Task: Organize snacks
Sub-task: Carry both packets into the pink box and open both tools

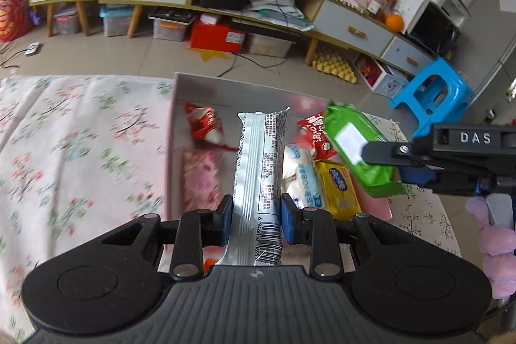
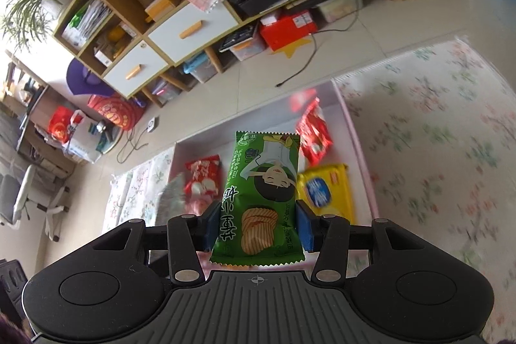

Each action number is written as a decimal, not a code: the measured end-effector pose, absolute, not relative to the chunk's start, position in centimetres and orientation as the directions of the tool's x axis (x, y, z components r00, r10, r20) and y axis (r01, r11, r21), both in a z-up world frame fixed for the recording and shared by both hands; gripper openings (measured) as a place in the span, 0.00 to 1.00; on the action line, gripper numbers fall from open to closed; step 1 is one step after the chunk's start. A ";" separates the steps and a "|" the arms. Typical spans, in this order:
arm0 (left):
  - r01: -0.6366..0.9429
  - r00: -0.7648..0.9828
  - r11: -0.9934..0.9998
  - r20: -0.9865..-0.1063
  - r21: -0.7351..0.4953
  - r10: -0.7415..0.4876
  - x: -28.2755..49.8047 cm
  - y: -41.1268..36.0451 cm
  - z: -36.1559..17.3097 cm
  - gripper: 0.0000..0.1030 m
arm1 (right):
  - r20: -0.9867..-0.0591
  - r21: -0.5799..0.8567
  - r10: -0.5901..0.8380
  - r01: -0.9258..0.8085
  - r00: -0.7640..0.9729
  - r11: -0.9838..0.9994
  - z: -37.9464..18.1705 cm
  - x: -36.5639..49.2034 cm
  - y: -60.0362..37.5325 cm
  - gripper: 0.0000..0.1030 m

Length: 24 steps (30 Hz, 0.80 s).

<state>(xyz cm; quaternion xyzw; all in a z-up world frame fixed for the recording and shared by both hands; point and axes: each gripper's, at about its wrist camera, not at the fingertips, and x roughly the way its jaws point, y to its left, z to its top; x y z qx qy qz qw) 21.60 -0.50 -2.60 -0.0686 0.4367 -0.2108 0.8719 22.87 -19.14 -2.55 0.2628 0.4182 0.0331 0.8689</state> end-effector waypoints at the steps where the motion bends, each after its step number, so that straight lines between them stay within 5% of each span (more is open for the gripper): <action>1: 0.314 0.527 0.900 -0.733 -0.301 -0.429 22.0 -0.7 -2.7 0.26 | -0.711 0.476 0.279 0.150 0.645 0.866 -2.7 23.4 -19.1 0.46; 24: 0.416 0.517 0.903 -0.788 -0.109 -0.334 26.5 -4.3 -5.0 0.27 | -0.776 0.231 0.197 -0.020 0.599 0.973 -6.0 30.3 -17.6 0.46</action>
